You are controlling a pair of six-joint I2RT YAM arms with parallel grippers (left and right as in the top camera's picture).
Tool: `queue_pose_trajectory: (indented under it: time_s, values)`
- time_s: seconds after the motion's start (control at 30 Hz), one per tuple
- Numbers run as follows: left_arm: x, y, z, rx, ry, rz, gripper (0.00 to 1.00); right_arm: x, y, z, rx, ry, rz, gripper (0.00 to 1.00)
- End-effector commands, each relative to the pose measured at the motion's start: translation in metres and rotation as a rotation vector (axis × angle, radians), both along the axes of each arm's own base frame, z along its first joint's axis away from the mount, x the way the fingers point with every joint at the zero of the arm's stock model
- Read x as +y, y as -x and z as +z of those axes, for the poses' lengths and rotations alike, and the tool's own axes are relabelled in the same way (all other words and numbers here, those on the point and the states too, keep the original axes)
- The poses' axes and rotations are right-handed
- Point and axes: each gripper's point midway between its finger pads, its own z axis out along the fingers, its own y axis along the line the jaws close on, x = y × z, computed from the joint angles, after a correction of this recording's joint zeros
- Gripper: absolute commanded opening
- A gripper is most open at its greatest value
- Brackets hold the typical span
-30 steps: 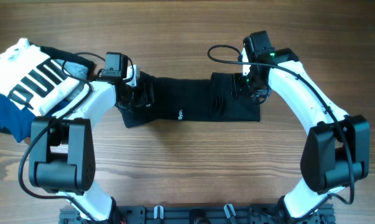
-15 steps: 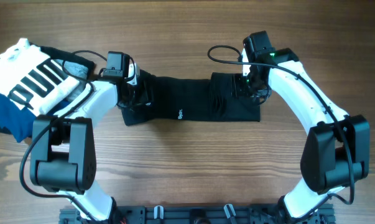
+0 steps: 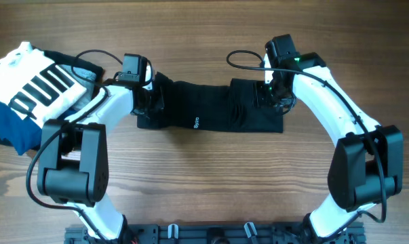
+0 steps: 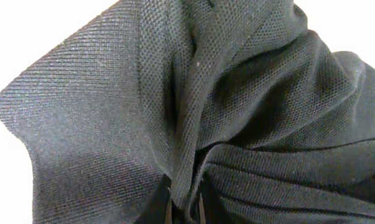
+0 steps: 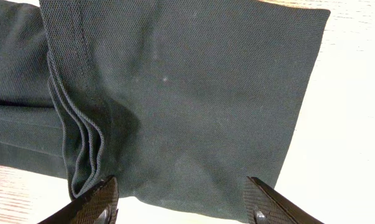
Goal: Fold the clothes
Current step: 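Lift the strip's left end with the left gripper and fold it rightward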
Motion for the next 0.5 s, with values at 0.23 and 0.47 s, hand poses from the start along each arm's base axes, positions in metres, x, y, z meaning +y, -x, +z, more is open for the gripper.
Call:
queue_pose_trajectory:
  time_s: [0.23,0.47]
  values:
    - [0.088,0.021,0.041,0.088,-0.266,0.142,0.04,-0.054,-0.008,0.011,-0.019,0.065,-0.173,0.64]
    - [0.101,0.015,0.109,0.031,-0.272,0.139,0.04,-0.067,-0.008,0.005,-0.006,0.088,-0.056,0.64]
